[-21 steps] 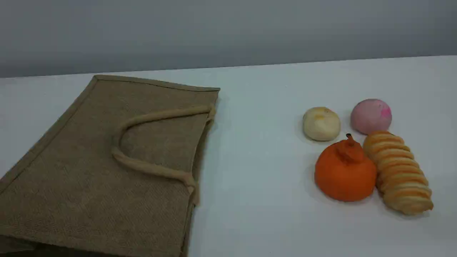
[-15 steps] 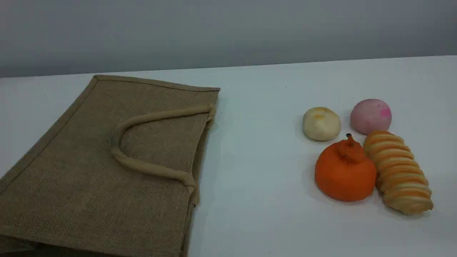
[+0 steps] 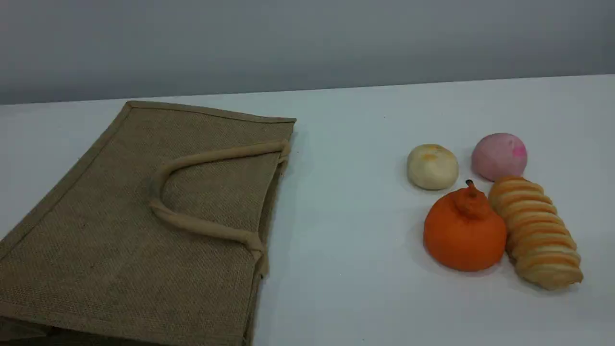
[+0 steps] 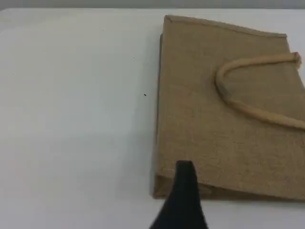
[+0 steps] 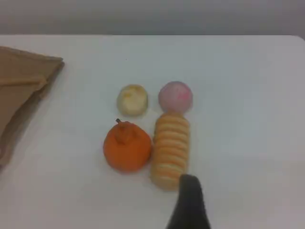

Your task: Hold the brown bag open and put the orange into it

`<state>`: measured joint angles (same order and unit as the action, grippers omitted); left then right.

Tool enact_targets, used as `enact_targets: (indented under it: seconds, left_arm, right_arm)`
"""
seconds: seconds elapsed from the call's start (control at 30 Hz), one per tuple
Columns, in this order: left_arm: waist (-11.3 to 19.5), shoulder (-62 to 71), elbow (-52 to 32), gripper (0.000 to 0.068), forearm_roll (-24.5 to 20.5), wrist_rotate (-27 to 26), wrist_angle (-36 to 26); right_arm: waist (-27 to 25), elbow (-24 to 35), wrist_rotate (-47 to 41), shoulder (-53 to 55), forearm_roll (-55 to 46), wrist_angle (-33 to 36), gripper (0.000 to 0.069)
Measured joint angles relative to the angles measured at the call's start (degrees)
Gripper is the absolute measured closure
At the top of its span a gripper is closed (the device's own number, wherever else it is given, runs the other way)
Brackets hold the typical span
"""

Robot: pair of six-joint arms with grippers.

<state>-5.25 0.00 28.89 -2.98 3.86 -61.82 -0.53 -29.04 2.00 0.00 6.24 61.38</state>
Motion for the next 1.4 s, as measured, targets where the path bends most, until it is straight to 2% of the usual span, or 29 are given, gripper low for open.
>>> enact_targets:
  seconds: [1.13, 1.4]
  left_arm:
    - [0.0, 0.0, 0.07, 0.0122, 0.0, 0.0, 0.0]
    - [0.0, 7.72, 7.18, 0.0122, 0.0, 1.97, 0.11]
  right_arm:
    - [0.0, 0.0, -0.06, 0.0, 0.44, -0.47, 0.0213]
    - [0.0, -2.99, -0.06, 1.69, 4.84, -4.88, 0.0213]
